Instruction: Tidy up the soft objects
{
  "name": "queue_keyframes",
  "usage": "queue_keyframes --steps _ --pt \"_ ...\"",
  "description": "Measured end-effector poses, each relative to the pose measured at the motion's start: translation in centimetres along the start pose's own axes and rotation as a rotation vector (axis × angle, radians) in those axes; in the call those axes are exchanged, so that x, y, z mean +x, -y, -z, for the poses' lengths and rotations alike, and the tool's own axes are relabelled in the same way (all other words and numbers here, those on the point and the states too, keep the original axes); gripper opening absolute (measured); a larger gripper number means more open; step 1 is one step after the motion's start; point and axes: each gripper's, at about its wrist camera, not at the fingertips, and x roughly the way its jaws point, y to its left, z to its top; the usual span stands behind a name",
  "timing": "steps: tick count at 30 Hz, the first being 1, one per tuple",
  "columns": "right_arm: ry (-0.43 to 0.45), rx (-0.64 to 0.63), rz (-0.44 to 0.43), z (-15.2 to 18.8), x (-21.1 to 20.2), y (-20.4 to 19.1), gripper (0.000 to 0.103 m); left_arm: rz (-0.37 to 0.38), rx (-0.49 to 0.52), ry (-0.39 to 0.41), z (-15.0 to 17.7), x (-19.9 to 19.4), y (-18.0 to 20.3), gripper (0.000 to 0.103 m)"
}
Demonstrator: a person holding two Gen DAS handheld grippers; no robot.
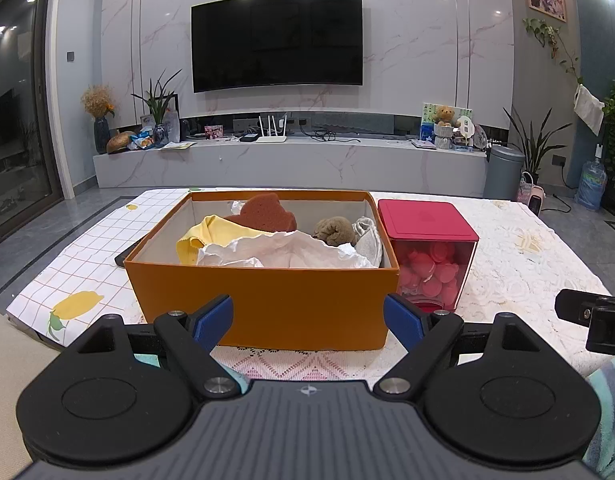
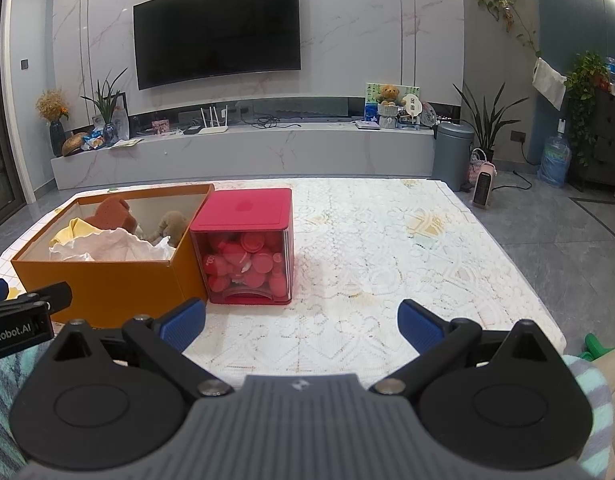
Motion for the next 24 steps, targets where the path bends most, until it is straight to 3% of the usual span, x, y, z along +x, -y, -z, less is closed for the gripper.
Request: queue_keyframes --steps 24 --pt "-0.002 -0.003 -0.002 -0.11 -0.02 -0.02 0.100 0.000 -0.002 -0.002 -0.09 0.01 -0.05 0.099"
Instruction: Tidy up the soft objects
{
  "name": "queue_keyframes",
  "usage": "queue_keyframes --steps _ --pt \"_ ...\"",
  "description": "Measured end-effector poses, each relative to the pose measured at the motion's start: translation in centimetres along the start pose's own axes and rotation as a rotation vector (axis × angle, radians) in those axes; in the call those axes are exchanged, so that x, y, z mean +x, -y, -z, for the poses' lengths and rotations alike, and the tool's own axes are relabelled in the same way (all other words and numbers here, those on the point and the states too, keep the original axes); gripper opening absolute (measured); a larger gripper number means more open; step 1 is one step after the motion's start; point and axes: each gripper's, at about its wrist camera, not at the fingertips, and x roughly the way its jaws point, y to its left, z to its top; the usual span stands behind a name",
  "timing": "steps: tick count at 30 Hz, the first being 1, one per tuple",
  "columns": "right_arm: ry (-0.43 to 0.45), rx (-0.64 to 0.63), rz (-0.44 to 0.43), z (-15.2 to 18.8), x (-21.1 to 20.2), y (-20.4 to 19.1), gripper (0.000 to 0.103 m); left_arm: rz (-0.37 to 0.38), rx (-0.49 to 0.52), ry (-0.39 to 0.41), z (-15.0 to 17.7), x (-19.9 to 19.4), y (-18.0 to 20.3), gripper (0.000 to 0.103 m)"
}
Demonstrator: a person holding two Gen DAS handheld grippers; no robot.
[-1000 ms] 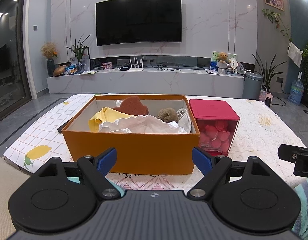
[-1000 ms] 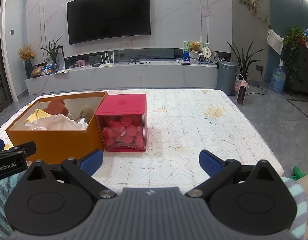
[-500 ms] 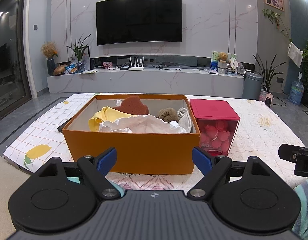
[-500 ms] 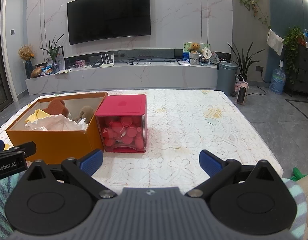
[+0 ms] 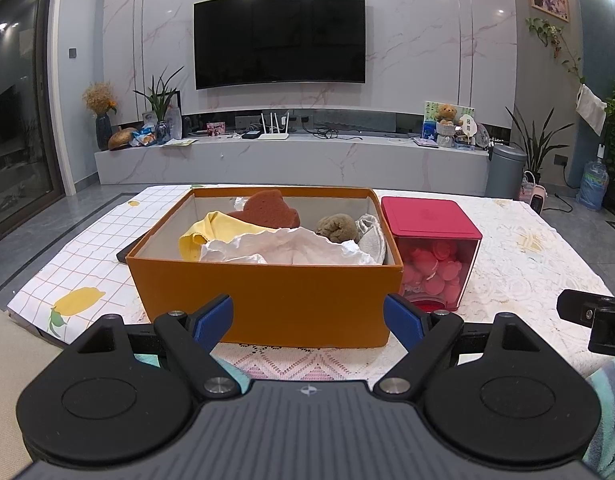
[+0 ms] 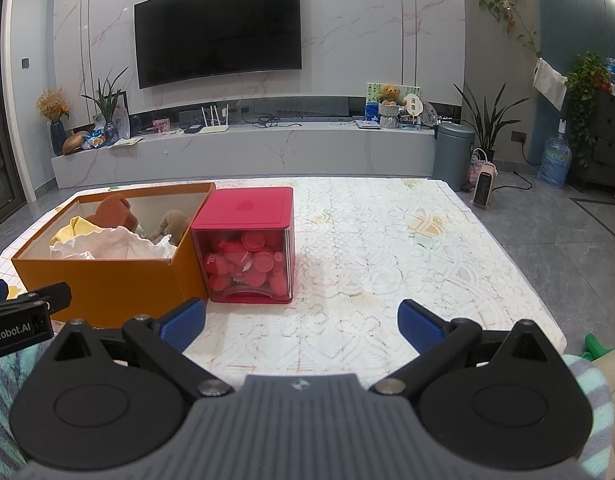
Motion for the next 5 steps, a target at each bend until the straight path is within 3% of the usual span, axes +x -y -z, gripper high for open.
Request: queue_keyframes --steps 5 --pt "0.000 0.000 -0.001 0.02 0.00 -0.02 0.100 -0.007 -0.006 0.000 0.05 0.07 -0.05 0.099"
